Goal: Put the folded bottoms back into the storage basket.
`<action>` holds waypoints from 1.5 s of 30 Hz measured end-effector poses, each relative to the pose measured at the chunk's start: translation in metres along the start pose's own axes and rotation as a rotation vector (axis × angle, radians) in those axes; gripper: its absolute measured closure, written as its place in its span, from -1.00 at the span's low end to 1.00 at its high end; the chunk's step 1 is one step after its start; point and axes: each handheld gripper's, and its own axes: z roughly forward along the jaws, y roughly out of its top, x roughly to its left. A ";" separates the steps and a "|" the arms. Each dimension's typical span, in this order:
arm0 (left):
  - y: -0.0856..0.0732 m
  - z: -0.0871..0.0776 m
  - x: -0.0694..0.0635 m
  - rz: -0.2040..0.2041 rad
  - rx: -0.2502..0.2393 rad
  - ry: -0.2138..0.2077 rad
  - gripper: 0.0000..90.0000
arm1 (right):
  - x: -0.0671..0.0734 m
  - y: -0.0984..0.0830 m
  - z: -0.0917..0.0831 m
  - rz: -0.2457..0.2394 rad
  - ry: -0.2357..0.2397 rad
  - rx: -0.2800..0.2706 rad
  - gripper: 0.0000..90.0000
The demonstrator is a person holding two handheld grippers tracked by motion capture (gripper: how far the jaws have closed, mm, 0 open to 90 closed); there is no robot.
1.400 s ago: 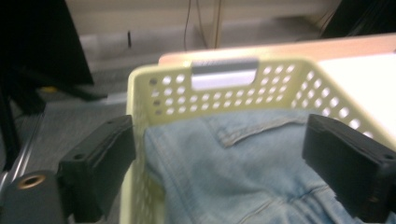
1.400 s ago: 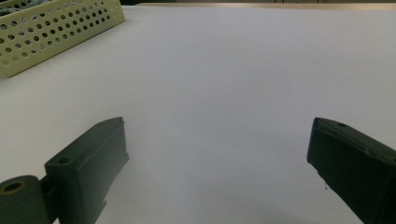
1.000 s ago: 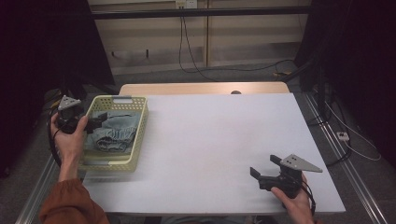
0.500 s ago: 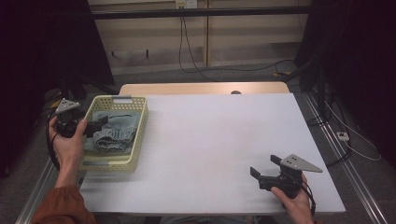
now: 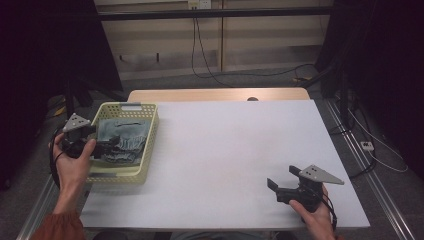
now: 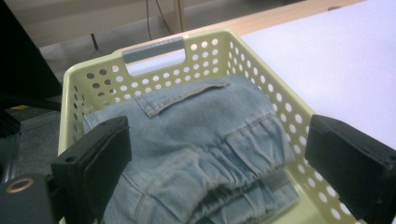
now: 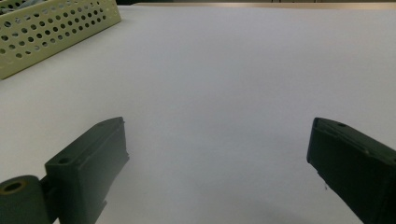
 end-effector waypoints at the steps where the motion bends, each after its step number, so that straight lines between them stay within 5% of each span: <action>1: -0.001 -0.001 -0.002 -0.002 -0.004 -0.003 -0.83 | 0.000 0.000 0.000 0.000 0.000 0.000 -0.89; 8: -0.007 -0.007 -0.013 -0.008 0.006 0.015 -0.85 | 0.001 0.000 0.000 -0.002 -0.002 -0.001 -0.89; 14: -0.013 -0.014 -0.023 -0.006 -0.002 -0.009 -0.86 | 0.001 0.000 0.000 -0.001 0.000 0.000 -0.89; 28: -0.024 -0.015 -0.027 -0.014 -0.007 -0.032 -0.86 | -0.002 0.000 0.000 0.010 -0.022 0.002 -0.89; 45: -0.038 -0.023 -0.048 0.019 0.000 -0.045 -0.86 | 0.000 0.002 0.005 0.003 -0.010 0.005 -0.89</action>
